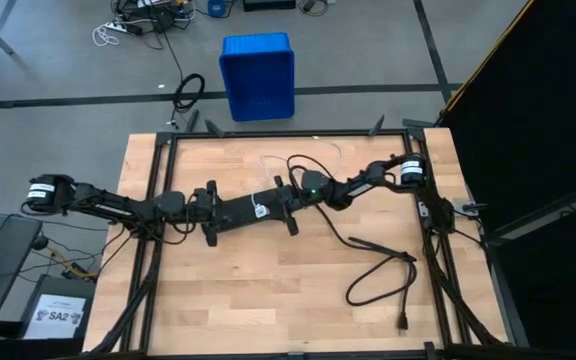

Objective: Insert USB
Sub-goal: Insert the white charger adapter into the black outlet extension

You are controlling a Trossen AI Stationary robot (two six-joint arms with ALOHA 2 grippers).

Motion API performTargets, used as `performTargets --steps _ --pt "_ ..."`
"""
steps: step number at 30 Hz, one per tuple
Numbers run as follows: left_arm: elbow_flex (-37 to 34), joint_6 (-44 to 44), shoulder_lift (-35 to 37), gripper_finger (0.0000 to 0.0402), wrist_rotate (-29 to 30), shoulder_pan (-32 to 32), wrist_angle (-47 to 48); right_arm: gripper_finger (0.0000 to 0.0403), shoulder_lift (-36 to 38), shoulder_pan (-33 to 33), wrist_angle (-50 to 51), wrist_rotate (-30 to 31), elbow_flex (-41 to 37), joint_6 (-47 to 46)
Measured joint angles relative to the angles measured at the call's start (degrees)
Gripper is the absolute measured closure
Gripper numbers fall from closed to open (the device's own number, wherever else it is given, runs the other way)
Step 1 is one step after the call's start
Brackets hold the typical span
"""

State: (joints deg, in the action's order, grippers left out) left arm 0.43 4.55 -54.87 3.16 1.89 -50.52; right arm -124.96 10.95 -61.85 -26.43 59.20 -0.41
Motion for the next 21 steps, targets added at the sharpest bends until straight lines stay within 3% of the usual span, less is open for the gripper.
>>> performTargets --steps 21 --pt "0.0 -1.3 -0.2 0.0347 -0.4 0.0 -0.3 0.029 -2.5 3.0 -5.4 -5.2 -0.1 -2.1"
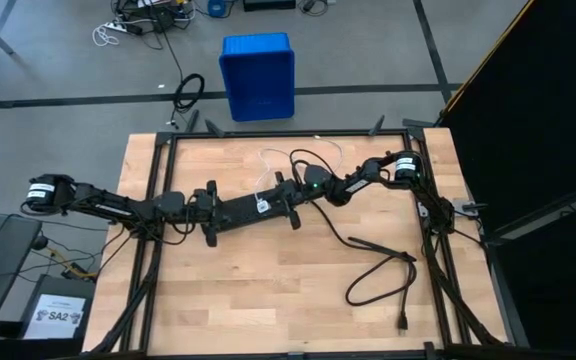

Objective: Insert USB
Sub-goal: Insert the white charger adapter into the black outlet extension

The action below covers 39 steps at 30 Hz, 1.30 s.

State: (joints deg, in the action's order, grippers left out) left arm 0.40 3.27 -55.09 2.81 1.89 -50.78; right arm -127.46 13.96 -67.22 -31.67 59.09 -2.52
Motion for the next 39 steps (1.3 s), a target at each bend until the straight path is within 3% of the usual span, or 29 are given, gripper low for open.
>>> performTargets --steps 23,39 --pt "0.0 0.0 0.0 0.0347 0.0 0.0 0.0 0.029 0.2 2.1 7.9 0.6 0.0 4.2" --pt "0.0 0.0 0.0 0.0347 0.0 0.0 0.0 0.029 0.2 0.4 3.2 2.6 0.0 2.7"
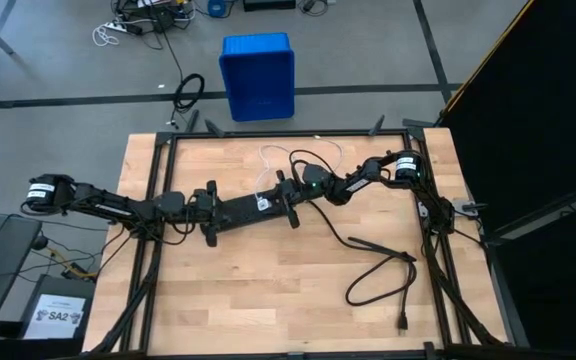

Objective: Insert USB
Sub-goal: Insert the white charger adapter into the black outlet extension

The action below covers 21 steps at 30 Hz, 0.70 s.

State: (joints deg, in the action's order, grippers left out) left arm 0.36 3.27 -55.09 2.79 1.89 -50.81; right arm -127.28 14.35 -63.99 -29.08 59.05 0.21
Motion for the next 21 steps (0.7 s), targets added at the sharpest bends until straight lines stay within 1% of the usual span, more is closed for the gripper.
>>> performTargets --steps 7,14,21 --pt "0.0 0.0 0.0 0.0347 0.0 0.0 0.0 0.029 -0.1 -0.3 0.8 1.9 0.0 -0.2" --pt "0.0 0.0 0.0 0.0347 0.0 0.0 0.0 0.029 -0.1 -1.7 2.3 6.1 0.0 0.9" --pt "0.0 0.0 0.0 0.0347 0.0 0.0 0.0 0.029 -0.1 -1.6 3.1 7.0 0.0 1.2"
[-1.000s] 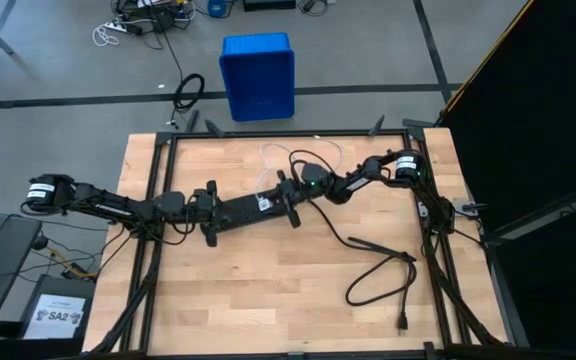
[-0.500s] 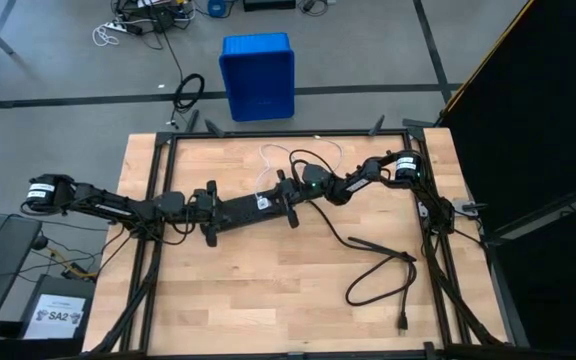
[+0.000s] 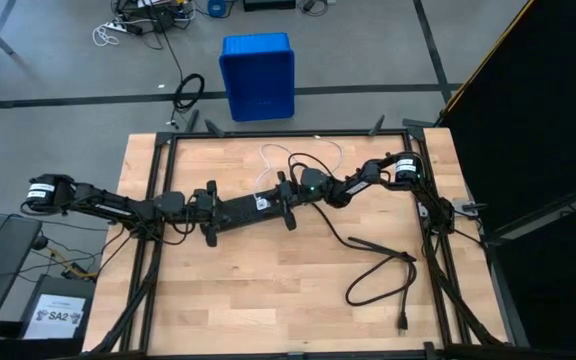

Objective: Insert USB
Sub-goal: Insert the white charger adapter into the black outlet extension

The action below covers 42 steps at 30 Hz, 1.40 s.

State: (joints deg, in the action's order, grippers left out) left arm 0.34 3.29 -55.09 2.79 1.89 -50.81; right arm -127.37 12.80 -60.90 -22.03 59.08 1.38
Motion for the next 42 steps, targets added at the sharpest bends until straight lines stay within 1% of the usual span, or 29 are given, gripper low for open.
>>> performTargets --steps 11,17,21,29,39,42 --pt "0.0 0.0 0.0 0.0347 0.0 0.0 0.0 0.029 0.0 -0.8 -0.7 0.2 0.1 -0.3" --pt "0.0 0.0 0.0 0.0347 0.0 0.0 0.0 0.029 0.0 -0.8 2.7 0.3 1.6 -0.2" --pt "0.0 0.0 0.0 0.0347 0.0 0.0 0.0 0.029 0.0 -0.8 3.7 1.7 1.8 0.7" --pt "0.0 0.0 0.0 0.0347 0.0 0.0 0.0 0.029 0.3 -0.7 7.2 1.8 2.0 0.7" --pt "0.0 0.0 0.0 0.0347 0.0 0.0 0.0 0.029 0.3 -0.7 7.8 1.9 2.0 -0.2" --pt "0.0 2.6 0.0 0.0347 0.0 0.0 0.0 0.029 0.2 -0.7 7.6 1.9 1.9 -0.2"
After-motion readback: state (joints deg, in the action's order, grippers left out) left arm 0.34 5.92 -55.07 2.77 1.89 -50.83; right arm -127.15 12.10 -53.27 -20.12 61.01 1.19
